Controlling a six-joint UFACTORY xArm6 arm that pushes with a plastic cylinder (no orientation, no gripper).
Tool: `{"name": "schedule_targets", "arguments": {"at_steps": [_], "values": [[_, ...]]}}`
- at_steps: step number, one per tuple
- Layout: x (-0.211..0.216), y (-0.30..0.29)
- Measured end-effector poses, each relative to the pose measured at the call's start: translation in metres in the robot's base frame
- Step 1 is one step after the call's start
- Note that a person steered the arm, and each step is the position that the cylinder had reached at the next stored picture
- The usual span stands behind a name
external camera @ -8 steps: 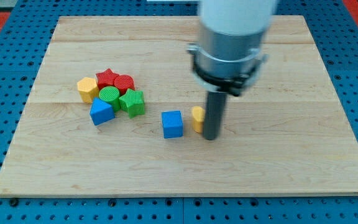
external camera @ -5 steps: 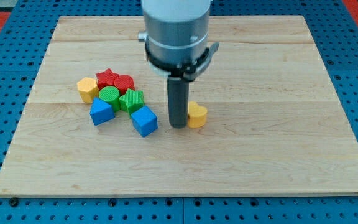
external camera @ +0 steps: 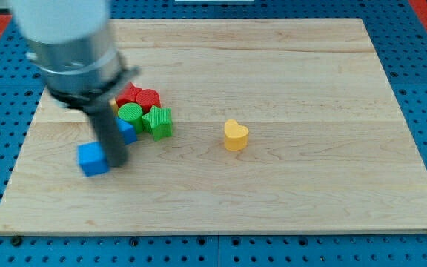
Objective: Move blue cube to the left side of blue triangle
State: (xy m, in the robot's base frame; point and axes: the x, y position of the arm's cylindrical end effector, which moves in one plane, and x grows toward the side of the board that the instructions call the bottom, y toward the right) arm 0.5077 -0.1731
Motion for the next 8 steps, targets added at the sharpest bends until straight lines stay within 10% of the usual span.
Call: {"name": "schedule_targets", "arguments": {"at_steps": [2, 4, 8], "values": [[0.072, -0.025], [-0.015, -0.047], [-0.035, -0.012]]}}
